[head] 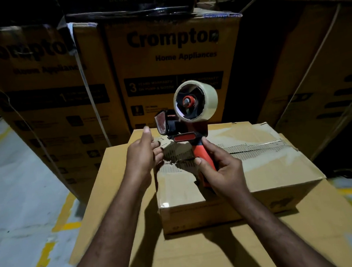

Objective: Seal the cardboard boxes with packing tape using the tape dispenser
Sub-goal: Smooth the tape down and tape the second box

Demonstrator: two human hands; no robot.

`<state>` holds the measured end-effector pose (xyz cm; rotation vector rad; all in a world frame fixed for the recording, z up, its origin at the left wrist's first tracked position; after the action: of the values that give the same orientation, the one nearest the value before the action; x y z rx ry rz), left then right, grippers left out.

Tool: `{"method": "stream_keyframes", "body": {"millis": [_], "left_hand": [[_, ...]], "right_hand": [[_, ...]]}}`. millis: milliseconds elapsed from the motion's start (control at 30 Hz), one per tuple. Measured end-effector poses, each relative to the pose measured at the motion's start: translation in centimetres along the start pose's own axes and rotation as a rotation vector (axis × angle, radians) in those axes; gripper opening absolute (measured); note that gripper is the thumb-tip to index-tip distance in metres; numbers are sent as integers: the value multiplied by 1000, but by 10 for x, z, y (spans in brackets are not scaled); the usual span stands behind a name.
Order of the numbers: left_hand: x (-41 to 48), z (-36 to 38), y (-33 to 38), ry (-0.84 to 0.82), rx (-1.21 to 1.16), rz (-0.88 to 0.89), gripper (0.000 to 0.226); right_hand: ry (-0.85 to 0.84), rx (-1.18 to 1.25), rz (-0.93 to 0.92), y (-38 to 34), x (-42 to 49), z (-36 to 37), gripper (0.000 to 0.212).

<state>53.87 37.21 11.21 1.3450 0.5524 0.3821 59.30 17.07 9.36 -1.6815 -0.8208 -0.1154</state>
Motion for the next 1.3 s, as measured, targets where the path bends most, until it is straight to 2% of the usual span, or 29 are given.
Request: {"method": "stream_keyframes", "body": {"millis": [33,100,200,267,467,633,700,800,933,1067,1200,1300], "left_hand": [[7,7,1,-71,-62,-65,64],[19,21,5,-238,-161,-172,82],[29,43,18,-430,-270,-279,90],[30,59,23,-497,-303,-338,91],[14,120,13,-470,-440,-479,75],[1,181,1,-417,-357,-489,21],[0,203,0,-411,-313,-479,11],[0,234,0,-451,-219,-431,17],[-7,271,3,-590,-172,-417,20],[-5,298,-2,-678,-189,-425,54],[-3,325,-5,-778,-145,-469,50],[6,339,-1,-776,-122,-488,45]], "right_hand": [[8,-19,-14,-2,0,-6,57],[19,-72,-42,-6,-1,-20,57],[16,-209,-113,-14,-7,-41,57],[31,-234,-126,-15,-12,-56,57],[85,-260,-176,-14,-23,-112,57],[133,-395,-251,-14,-36,-162,53],[137,-402,-261,-11,-44,-183,52],[130,-391,-273,-2,-57,-215,52],[131,-386,-248,8,-67,-251,52],[154,-371,-194,15,-72,-276,53],[193,-368,-137,19,-71,-291,56],[219,-358,-67,23,-67,-298,57]]}}
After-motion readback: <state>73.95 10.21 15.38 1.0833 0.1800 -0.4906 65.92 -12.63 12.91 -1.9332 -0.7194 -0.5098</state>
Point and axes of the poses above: each hand's wrist, its own x-axis towards the middle knuckle, its own z-axis out of the palm, y = z × x, the point moved 5 cm from there along x, towards the middle knuckle, and after that the axes turned 7 degrees about -y, right-handed, at the moved point
